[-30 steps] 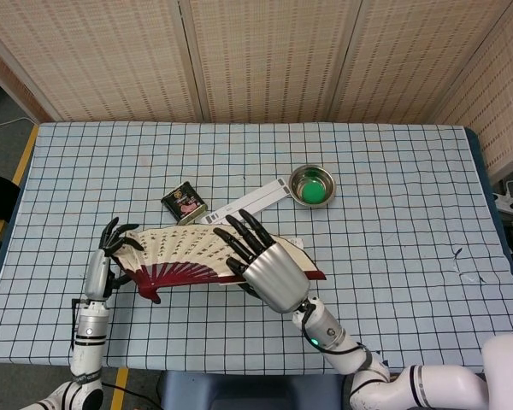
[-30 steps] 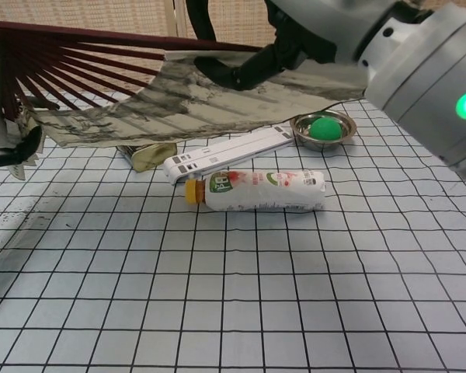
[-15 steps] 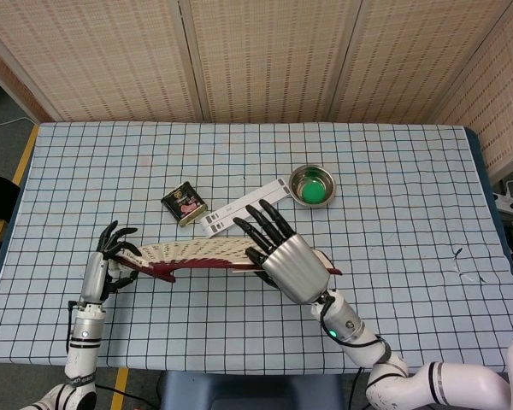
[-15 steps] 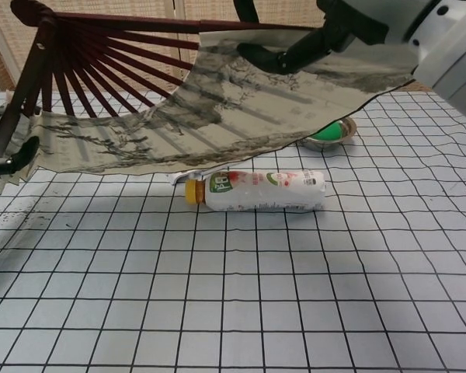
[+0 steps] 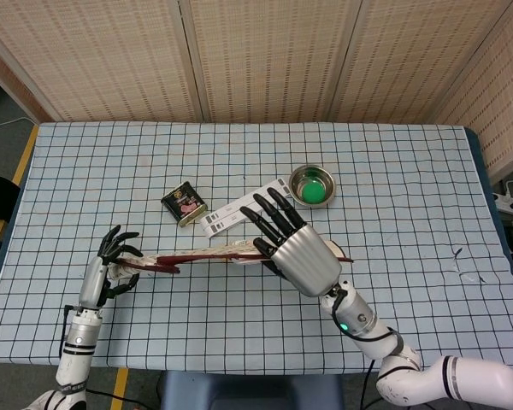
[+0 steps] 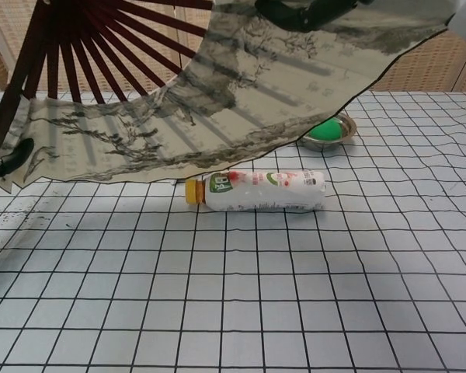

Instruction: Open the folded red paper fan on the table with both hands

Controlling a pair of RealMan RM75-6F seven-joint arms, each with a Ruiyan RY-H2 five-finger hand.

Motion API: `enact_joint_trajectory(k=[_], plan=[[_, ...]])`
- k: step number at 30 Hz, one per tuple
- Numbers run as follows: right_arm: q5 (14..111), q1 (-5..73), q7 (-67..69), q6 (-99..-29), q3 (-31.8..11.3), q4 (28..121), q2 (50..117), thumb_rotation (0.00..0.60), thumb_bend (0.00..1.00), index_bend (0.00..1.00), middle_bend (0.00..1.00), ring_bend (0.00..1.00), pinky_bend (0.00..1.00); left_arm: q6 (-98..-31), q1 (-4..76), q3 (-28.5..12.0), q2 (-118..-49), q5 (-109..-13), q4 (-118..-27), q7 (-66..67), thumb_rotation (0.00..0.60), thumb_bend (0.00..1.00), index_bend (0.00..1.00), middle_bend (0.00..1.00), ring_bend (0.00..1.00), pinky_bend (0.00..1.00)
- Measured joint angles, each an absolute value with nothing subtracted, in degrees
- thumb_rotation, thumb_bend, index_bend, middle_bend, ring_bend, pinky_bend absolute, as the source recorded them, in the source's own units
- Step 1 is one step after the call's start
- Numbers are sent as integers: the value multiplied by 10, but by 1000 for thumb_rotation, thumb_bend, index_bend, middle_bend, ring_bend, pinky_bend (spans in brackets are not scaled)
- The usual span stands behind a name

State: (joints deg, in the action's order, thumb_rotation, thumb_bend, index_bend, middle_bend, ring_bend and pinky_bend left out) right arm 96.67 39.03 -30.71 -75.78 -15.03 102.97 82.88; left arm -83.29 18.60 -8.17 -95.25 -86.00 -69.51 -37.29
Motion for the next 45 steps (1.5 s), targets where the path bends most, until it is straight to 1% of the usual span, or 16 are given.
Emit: enact_joint_trajectory(k=[3, 5, 7, 9, 10, 11, 17, 21, 25, 31, 35, 39, 42, 45], plan=[[977, 389, -303, -757, -150, 1034, 807, 600, 704, 776, 155, 0, 0, -838, 181, -78, -944, -863, -704, -380, 600, 485, 417, 173, 8, 9], [984, 387, -298, -758, -148, 1038, 790, 600, 704, 772, 155, 0, 0, -839, 179, -76, -940, -864, -706, -383, 600, 478, 369, 164, 5, 9], [993, 382, -293, -761, -142, 1040, 780, 600, 704, 770, 155, 0, 0, -836, 179, -74, -939, -865, -706, -383, 600, 465, 242, 137, 0, 6], [1001, 379, -288, -763, -135, 1040, 777, 600, 703, 770, 155, 0, 0, -832, 180, -72, -938, -865, -704, -385, 600, 457, 84, 101, 0, 4], [1005, 378, -286, -764, -133, 1040, 776, 600, 703, 770, 155, 0, 0, -832, 181, -72, -938, -865, -704, -386, 600, 457, 46, 93, 0, 3], [1010, 377, -285, -765, -129, 1037, 775, 600, 703, 770, 156, 0, 0, -830, 181, -72, -936, -865, -703, -386, 600, 457, 36, 91, 0, 2], [1038, 370, -281, -779, -120, 1028, 763, 600, 703, 768, 155, 0, 0, -828, 180, -69, -930, -865, -700, -387, 600, 456, 15, 77, 0, 1], [1051, 363, -273, -793, -119, 1028, 749, 600, 703, 764, 155, 0, 0, -819, 181, -62, -923, -869, -696, -390, 600, 405, 0, 1, 0, 0], [1057, 359, -272, -797, -116, 1026, 745, 600, 703, 764, 155, 0, 0, -819, 182, -57, -914, -880, -699, -403, 600, 374, 0, 0, 0, 0], [1057, 355, -268, -802, -116, 1021, 748, 600, 703, 764, 155, 0, 0, -822, 184, -54, -898, -886, -718, -419, 600, 371, 0, 0, 0, 0], [1054, 354, -266, -808, -125, 1018, 746, 600, 703, 761, 156, 0, 0, -825, 183, -50, -884, -891, -734, -427, 600, 371, 0, 0, 0, 0], [1051, 352, -260, -812, -130, 1022, 739, 600, 703, 740, 156, 0, 0, -822, 184, -57, -883, -880, -728, -432, 600, 370, 0, 0, 0, 0], [1057, 349, -260, -813, -126, 1022, 734, 600, 703, 722, 156, 0, 0, -818, 185, -64, -893, -870, -718, -432, 600, 364, 0, 0, 0, 0], [1059, 348, -260, -814, -125, 1022, 734, 600, 703, 668, 156, 0, 0, -817, 185, -70, -902, -861, -709, -430, 600, 357, 0, 0, 0, 0]])
